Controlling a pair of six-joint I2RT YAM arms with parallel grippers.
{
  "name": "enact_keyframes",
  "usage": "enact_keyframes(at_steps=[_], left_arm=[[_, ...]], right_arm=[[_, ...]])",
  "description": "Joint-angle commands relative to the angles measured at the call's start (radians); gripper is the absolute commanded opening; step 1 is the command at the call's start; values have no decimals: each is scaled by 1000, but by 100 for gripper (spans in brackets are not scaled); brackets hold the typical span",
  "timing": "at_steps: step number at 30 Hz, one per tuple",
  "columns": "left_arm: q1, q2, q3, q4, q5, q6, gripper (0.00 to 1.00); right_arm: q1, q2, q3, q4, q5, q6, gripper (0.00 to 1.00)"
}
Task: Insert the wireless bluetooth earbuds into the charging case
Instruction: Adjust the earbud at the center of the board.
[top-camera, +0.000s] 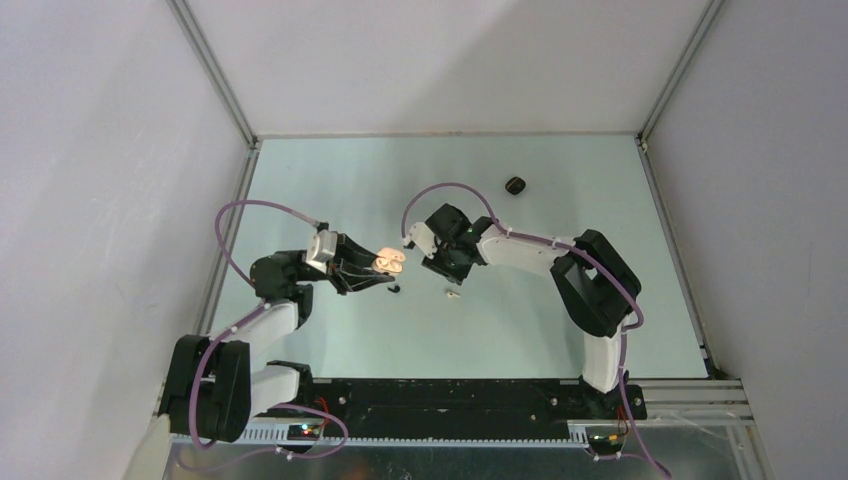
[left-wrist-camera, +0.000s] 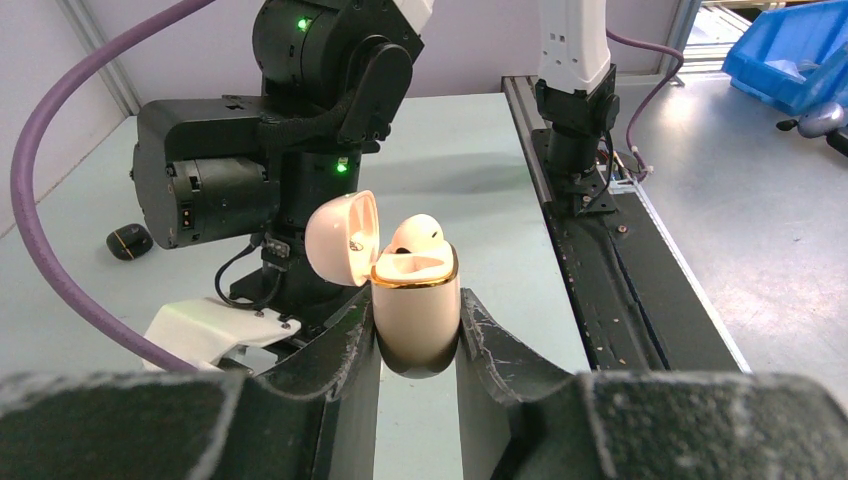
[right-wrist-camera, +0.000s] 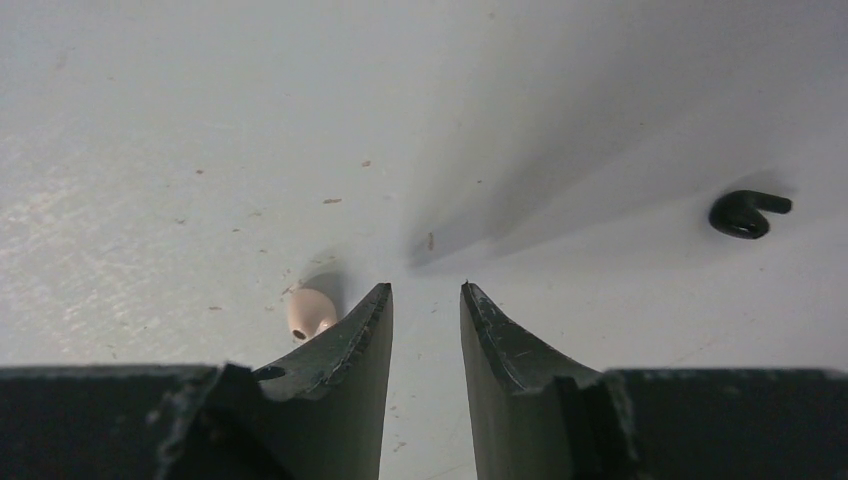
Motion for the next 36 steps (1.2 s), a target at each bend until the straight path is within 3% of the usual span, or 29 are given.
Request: enact_keyframes(at_steps=[1, 7, 12, 16, 36], left_arm=[[3, 1, 19, 53, 13, 6, 0], [2, 3, 19, 53, 13, 6, 0], [2, 4, 19, 53, 14, 6, 0], [2, 7, 20, 54, 15, 5, 0], [2, 15, 24, 53, 15, 1, 0]], right_arm=[[-17, 8, -1, 50, 72, 32, 35], [-52, 1, 14, 38, 77, 49, 35], [-62, -37, 14, -30, -155, 15, 37], [-46, -51, 14, -65, -224, -21, 39], [41, -98, 66, -123, -171, -61, 39]])
